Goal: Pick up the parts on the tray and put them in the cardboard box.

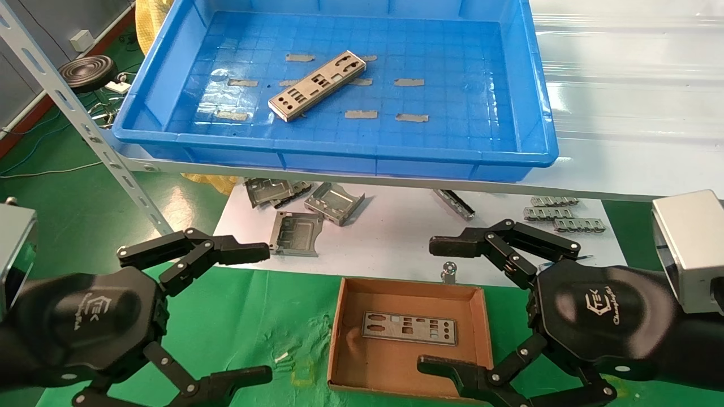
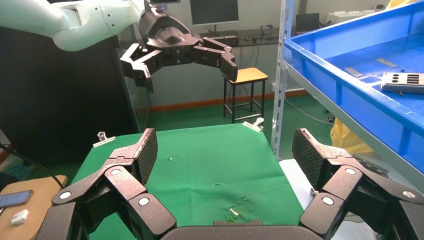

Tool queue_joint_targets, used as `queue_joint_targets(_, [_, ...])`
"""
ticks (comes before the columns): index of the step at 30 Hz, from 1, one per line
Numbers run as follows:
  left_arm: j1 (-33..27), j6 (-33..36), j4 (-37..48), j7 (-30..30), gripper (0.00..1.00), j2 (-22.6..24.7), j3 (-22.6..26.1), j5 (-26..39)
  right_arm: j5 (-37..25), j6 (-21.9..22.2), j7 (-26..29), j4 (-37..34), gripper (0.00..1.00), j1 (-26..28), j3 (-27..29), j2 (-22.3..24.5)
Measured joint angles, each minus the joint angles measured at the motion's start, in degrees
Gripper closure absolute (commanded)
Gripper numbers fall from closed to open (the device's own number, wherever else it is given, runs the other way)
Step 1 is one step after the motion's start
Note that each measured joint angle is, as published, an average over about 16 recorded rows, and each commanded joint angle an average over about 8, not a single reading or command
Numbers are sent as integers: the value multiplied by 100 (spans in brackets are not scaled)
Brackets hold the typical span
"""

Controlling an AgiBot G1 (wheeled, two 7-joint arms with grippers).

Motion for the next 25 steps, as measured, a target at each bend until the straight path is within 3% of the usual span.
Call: queue_joint_targets(25, [0,0,0,0,0,0,0,0,0,0,0,0,0,0,0,0])
